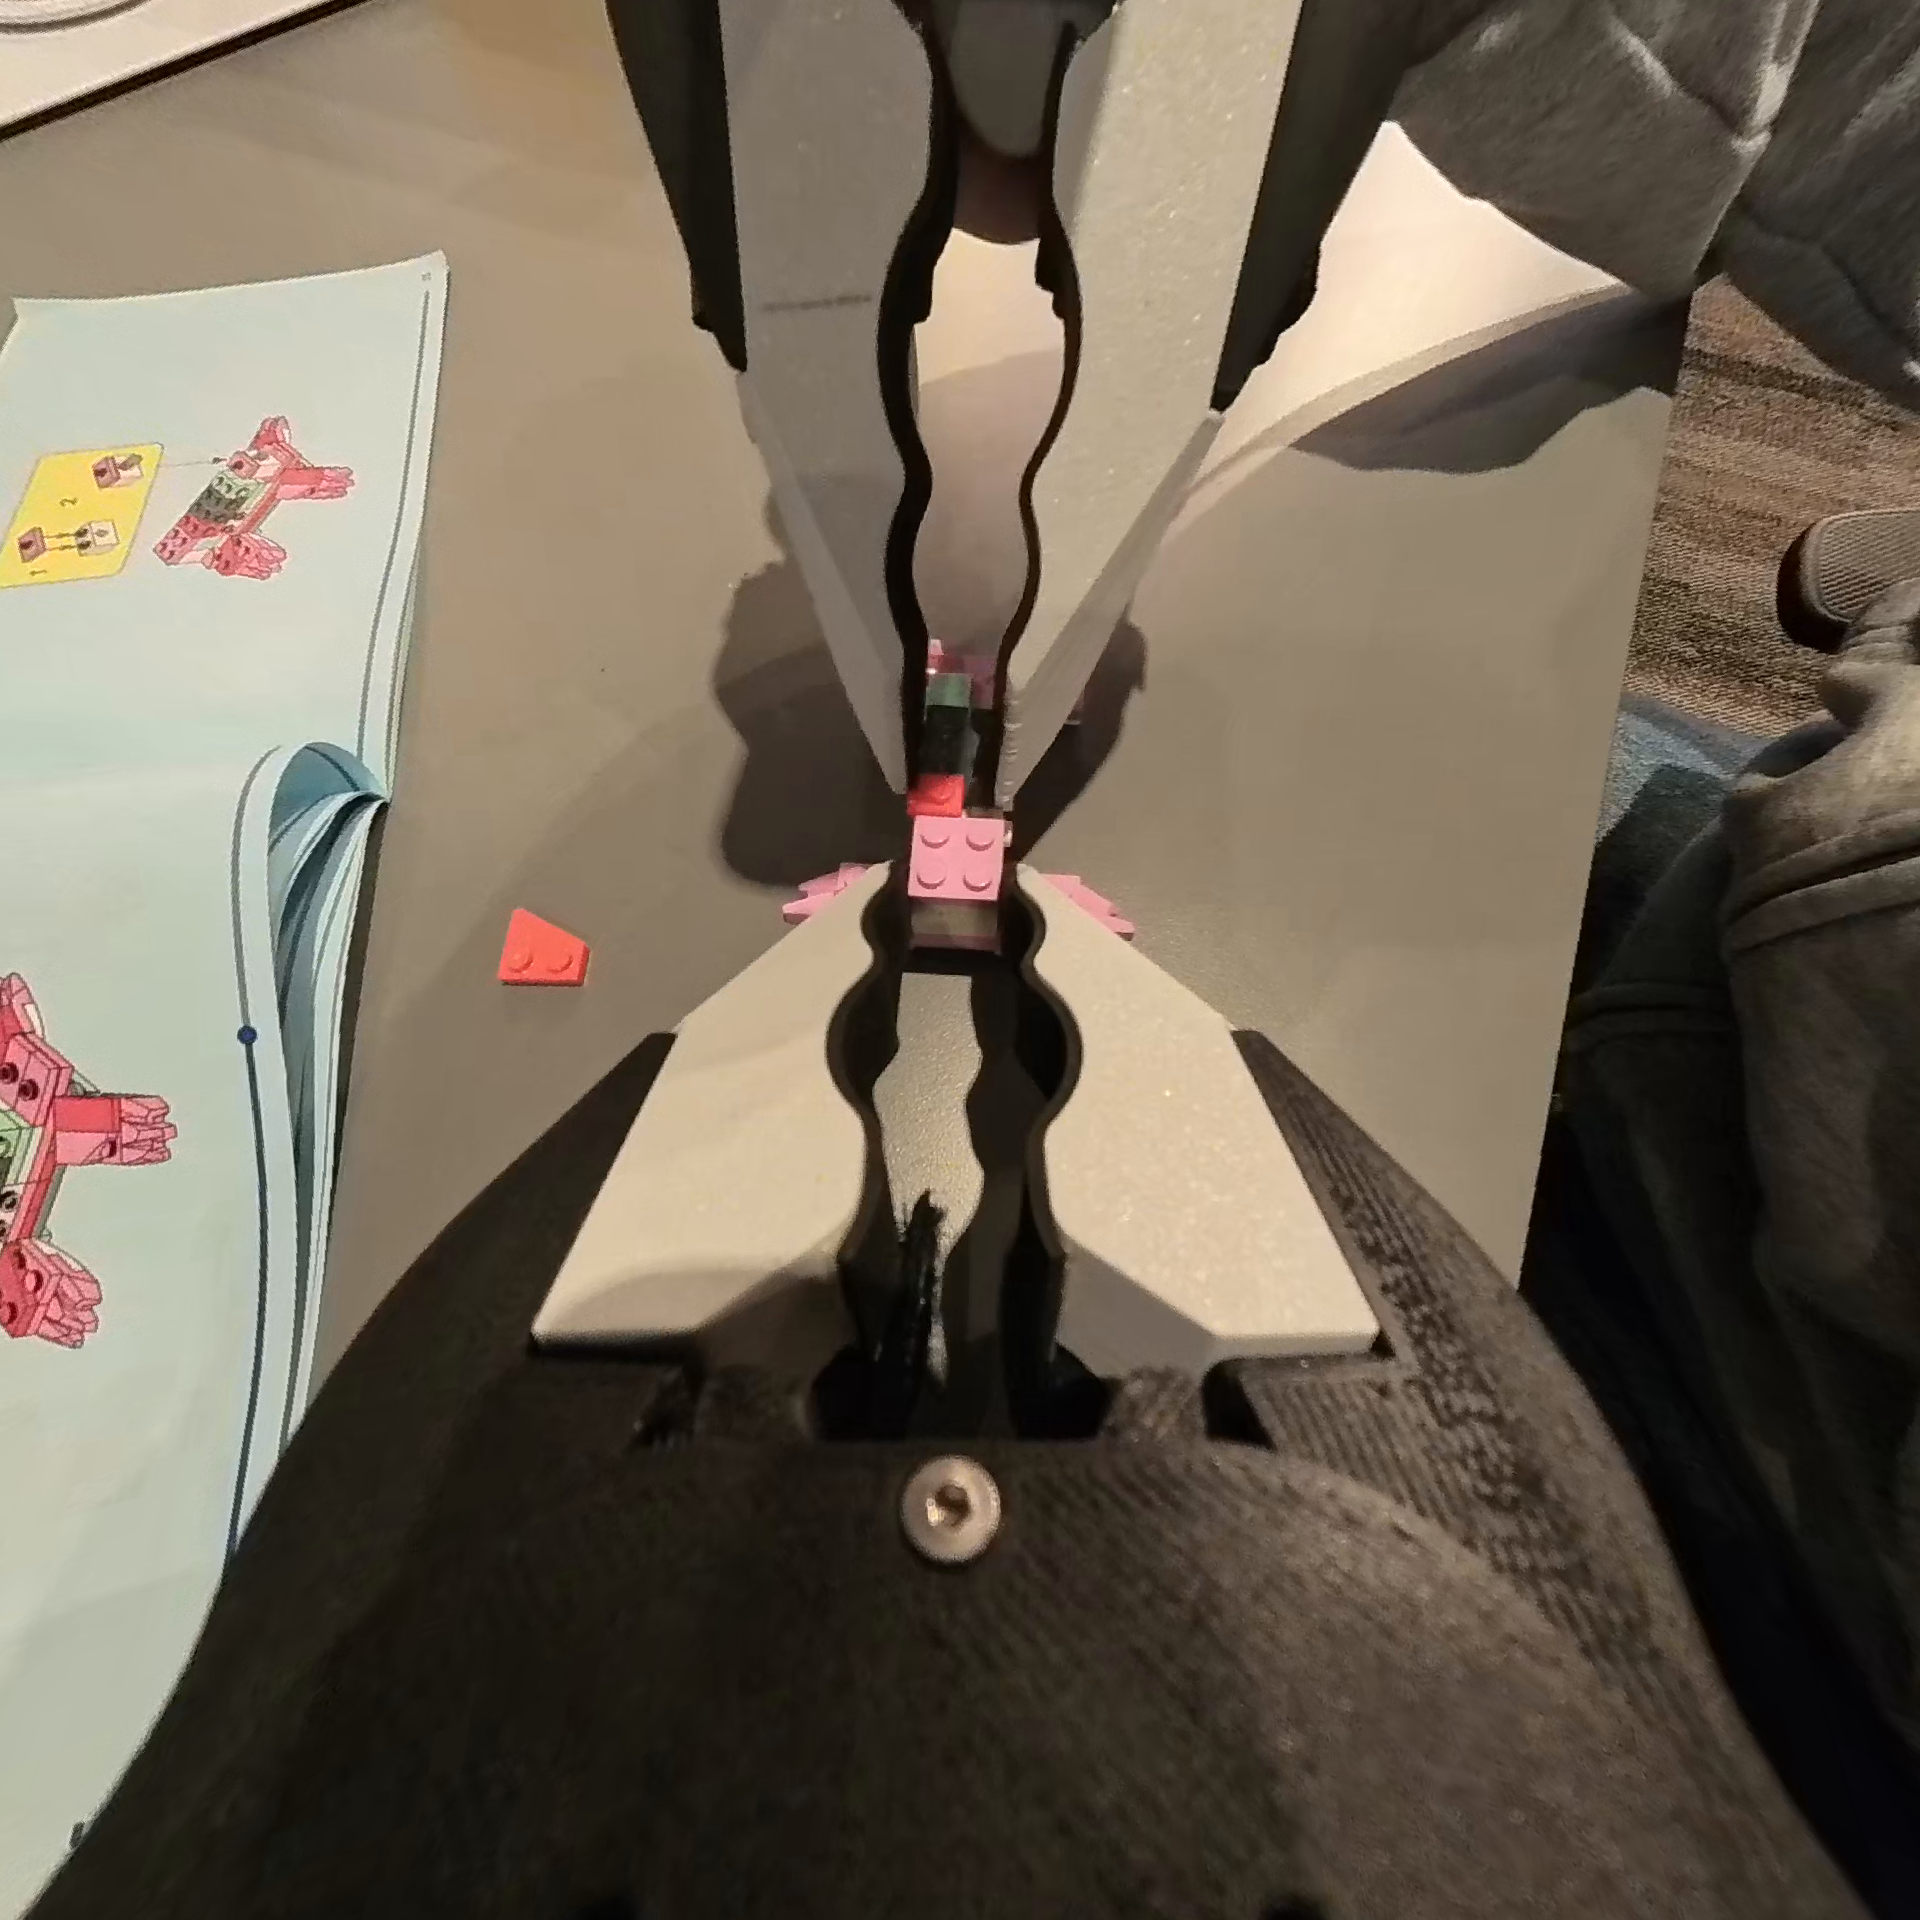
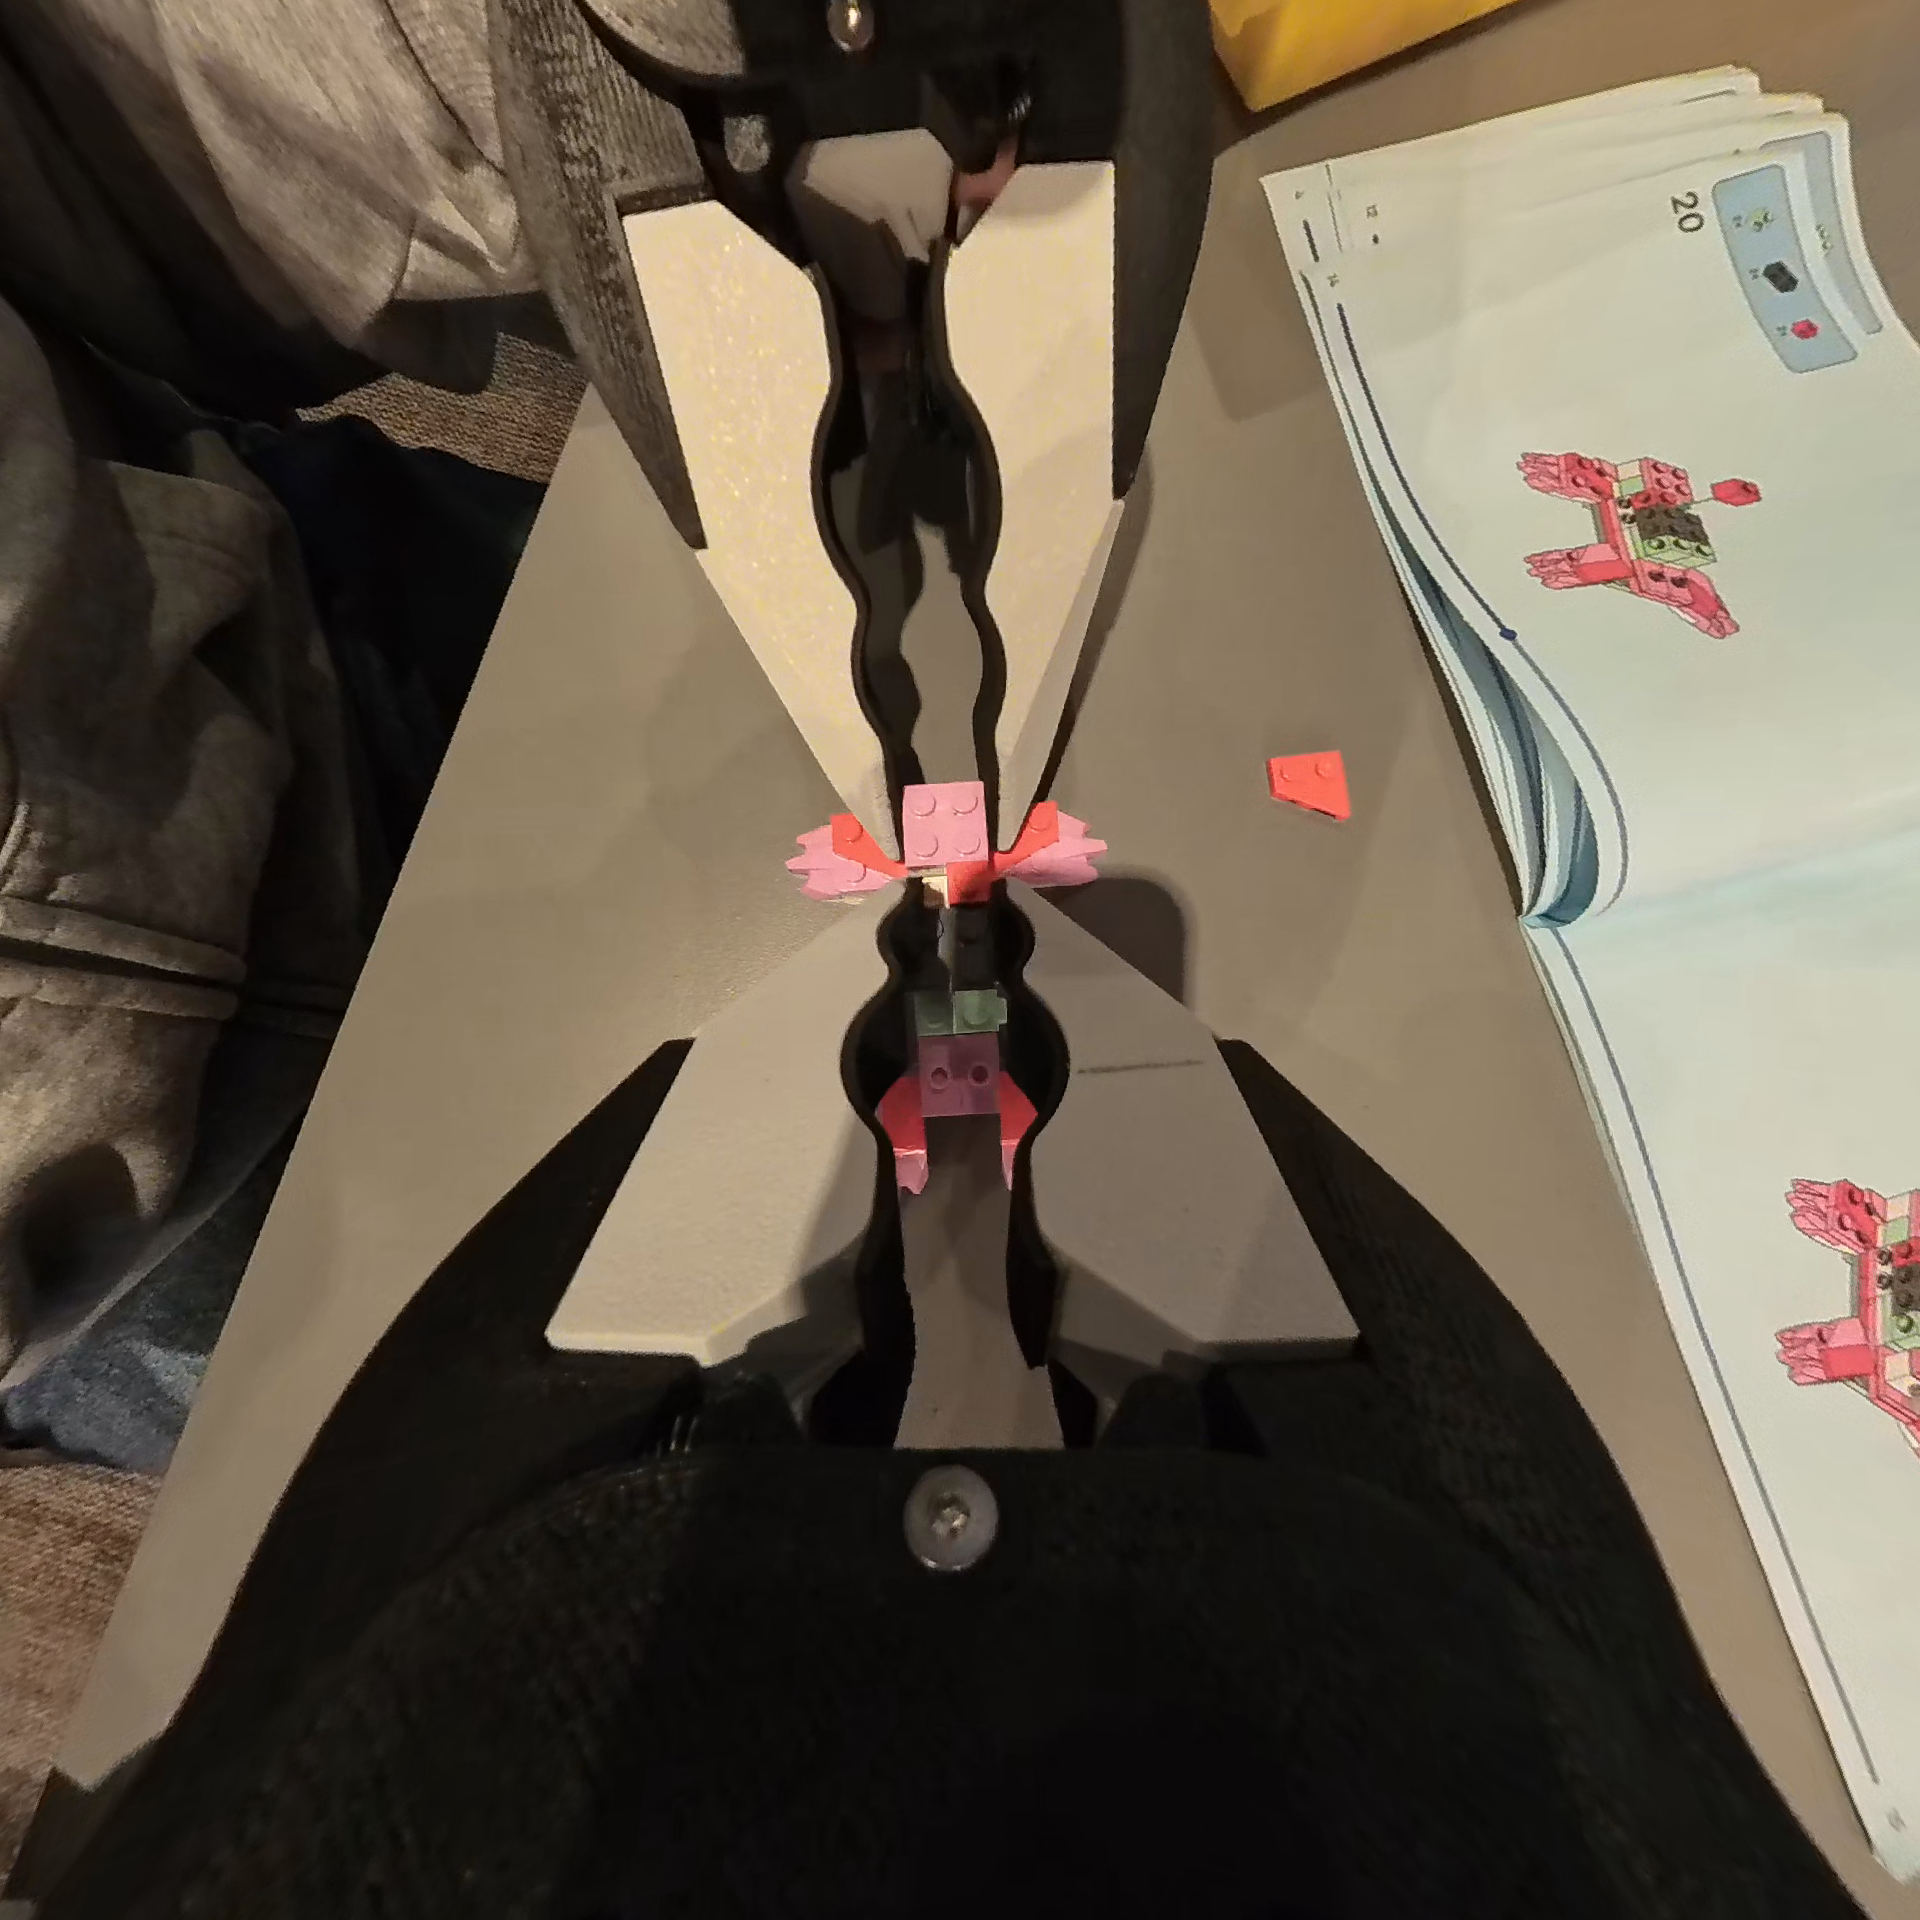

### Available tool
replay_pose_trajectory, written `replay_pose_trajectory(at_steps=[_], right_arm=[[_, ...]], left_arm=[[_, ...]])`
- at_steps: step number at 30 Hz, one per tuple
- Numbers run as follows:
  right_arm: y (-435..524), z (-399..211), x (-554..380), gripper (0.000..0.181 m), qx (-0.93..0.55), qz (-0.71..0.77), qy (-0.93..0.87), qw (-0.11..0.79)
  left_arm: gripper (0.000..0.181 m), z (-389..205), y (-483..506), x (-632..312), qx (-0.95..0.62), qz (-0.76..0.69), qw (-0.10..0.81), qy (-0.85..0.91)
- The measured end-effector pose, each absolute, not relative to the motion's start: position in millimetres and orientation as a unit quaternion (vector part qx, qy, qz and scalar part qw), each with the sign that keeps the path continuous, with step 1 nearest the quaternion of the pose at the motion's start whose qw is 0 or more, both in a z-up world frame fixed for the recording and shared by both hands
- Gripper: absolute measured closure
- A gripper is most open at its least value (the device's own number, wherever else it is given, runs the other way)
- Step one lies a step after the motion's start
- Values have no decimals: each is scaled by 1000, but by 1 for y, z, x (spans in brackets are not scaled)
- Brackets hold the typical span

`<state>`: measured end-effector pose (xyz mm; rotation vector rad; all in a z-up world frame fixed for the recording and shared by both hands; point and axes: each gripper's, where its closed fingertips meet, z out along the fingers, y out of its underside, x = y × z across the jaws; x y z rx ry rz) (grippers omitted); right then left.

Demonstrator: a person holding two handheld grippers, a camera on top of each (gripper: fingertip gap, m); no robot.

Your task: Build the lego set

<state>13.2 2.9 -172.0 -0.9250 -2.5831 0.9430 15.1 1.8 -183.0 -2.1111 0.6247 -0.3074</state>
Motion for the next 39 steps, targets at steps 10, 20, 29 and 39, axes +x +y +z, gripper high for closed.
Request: replay_pose_trajectory(at_steps=[10, 20, 29, 39], right_arm=[[4, -171, 13, 167, -318, 323, -883, 125], [5, -169, 15, 118, -285, 297, -879, 239], [9, -167, 15, 116, -137, 123, -846, 500], [20, -152, -1, 126, -74, 3, -787, 613]], left_arm=[[165, -183, 1, 16, -851, -125, 443, 252], [165, -182, 2, 15, -855, -128, 443, 238], [166, -177, 7, 10, -859, -130, 452, 201], [166, -150, 9, 13, -846, -147, 477, 187]])
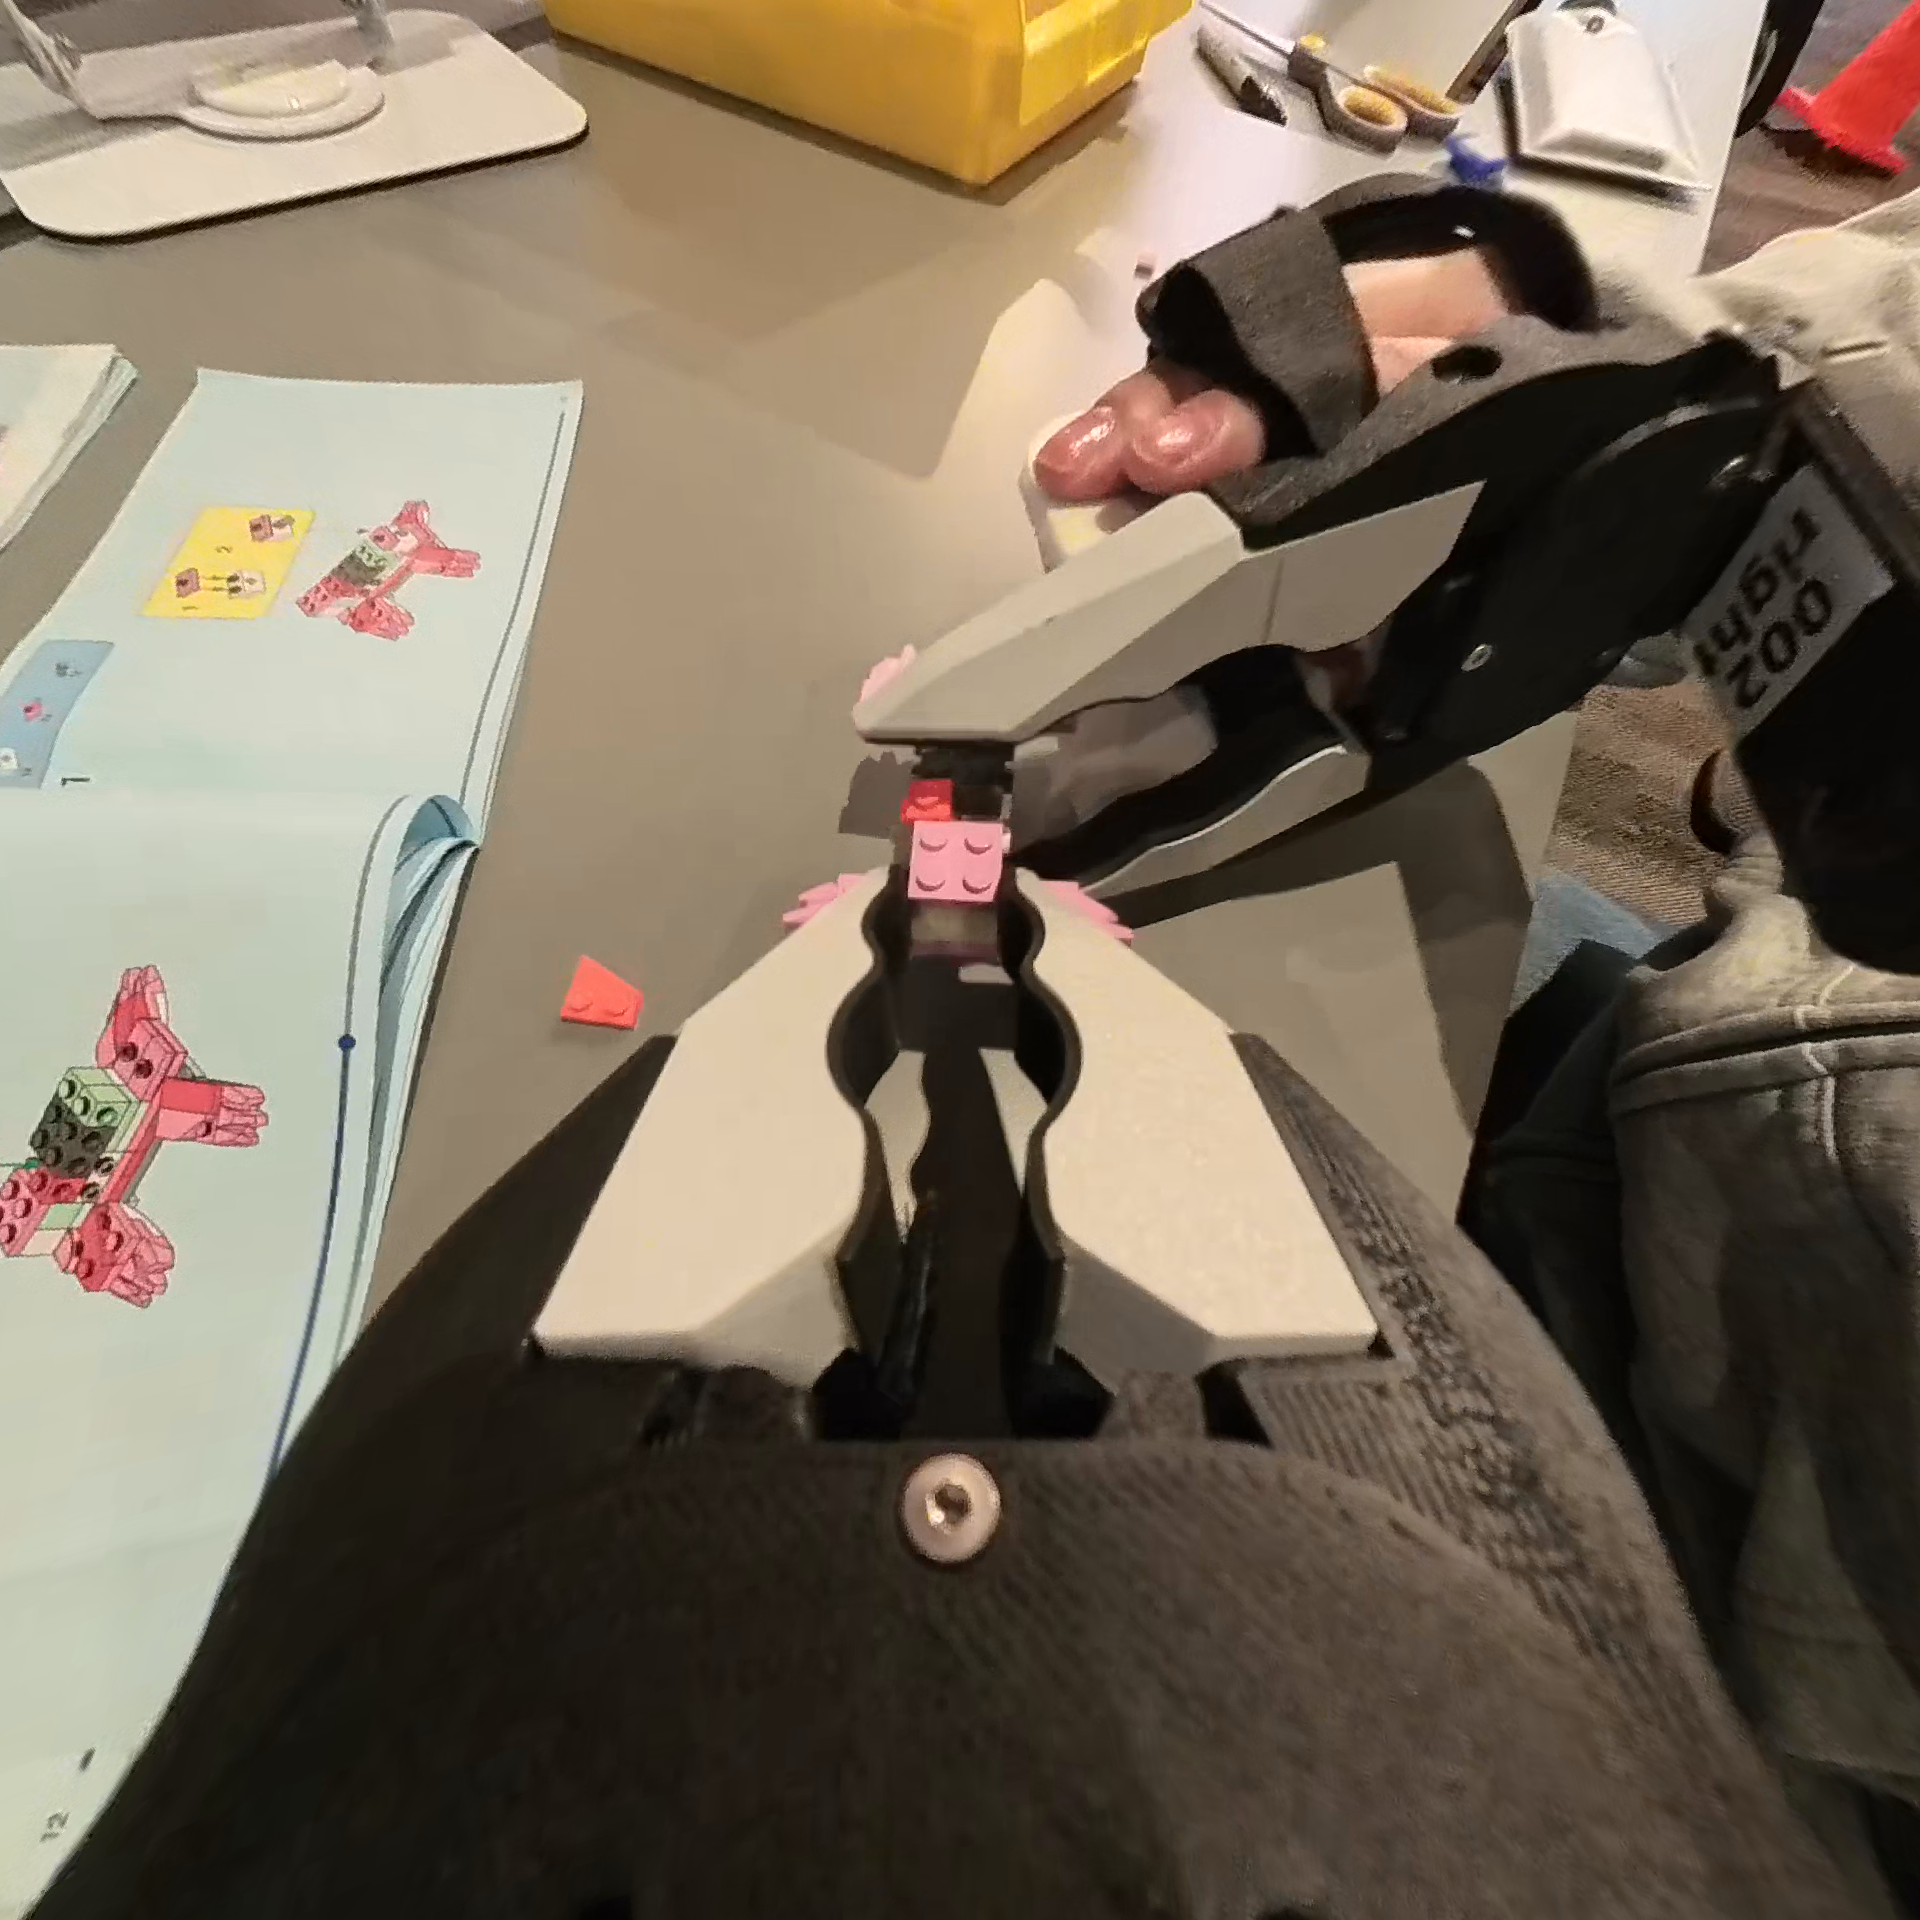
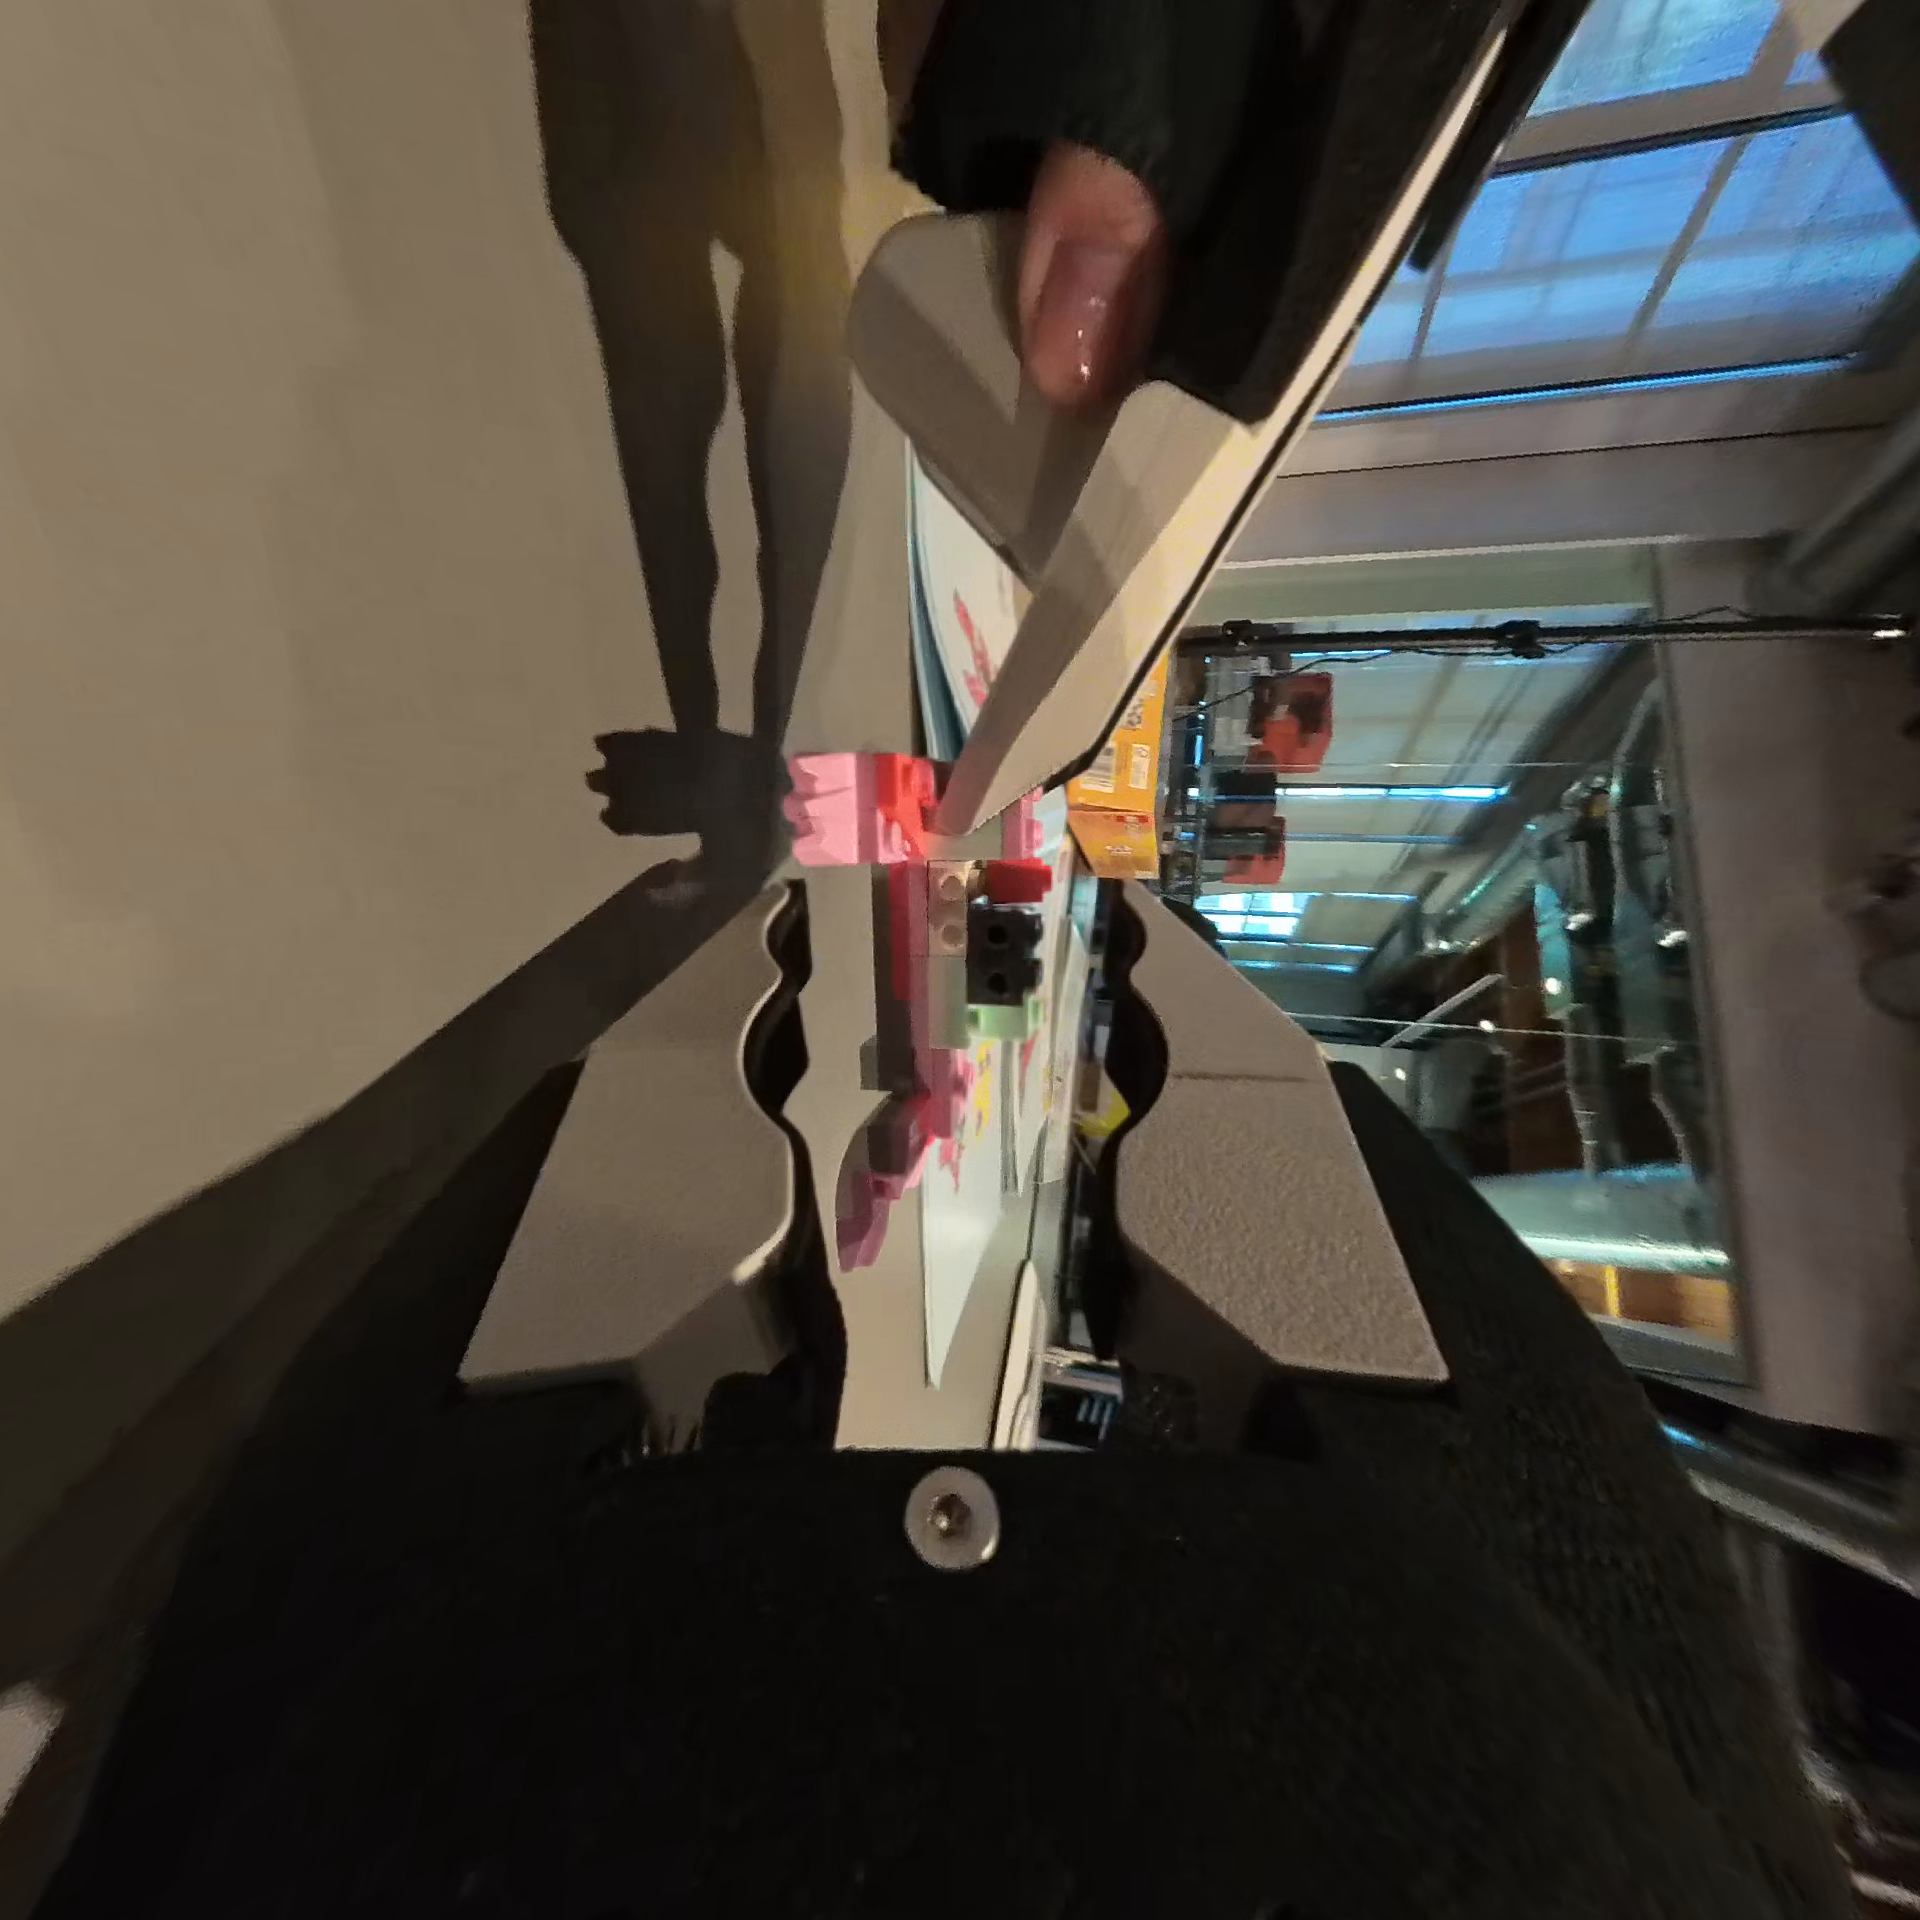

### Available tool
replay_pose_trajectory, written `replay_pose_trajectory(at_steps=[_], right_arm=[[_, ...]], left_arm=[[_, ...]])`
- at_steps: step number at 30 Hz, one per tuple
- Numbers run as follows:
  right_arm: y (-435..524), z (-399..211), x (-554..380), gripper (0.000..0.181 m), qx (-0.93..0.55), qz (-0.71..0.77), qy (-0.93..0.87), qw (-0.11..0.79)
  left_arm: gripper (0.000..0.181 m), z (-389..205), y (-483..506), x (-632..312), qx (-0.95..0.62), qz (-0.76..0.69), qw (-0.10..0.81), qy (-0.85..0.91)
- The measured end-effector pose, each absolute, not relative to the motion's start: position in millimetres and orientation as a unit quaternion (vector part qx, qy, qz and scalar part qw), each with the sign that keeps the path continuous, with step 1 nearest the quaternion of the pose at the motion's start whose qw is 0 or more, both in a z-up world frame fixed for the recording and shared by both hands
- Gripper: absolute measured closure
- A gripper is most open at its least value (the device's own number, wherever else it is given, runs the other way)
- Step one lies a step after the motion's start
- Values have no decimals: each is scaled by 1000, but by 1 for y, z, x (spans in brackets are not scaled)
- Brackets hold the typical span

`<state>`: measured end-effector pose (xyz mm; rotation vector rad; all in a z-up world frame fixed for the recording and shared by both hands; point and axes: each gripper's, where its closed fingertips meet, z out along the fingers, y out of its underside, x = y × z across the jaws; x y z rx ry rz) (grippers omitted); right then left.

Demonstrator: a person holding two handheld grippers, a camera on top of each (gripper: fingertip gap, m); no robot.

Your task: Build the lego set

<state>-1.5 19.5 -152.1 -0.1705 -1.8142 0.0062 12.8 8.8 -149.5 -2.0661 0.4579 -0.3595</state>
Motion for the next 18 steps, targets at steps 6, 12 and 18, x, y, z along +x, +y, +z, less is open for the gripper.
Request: replay_pose_trajectory(at_steps=[6, 12, 18], right_arm=[[19, -150, -5, 137, -62, -9, -780, 623], [19, -149, -5, 148, -53, -17, -774, 631], [20, -149, -5, 151, -46, -25, -766, 640]], left_arm=[[166, -146, 9, 16, -843, -151, 480, 189], [166, -145, 9, 16, -846, -157, 478, 179], [166, -147, 10, 15, -847, -167, 477, 165]])
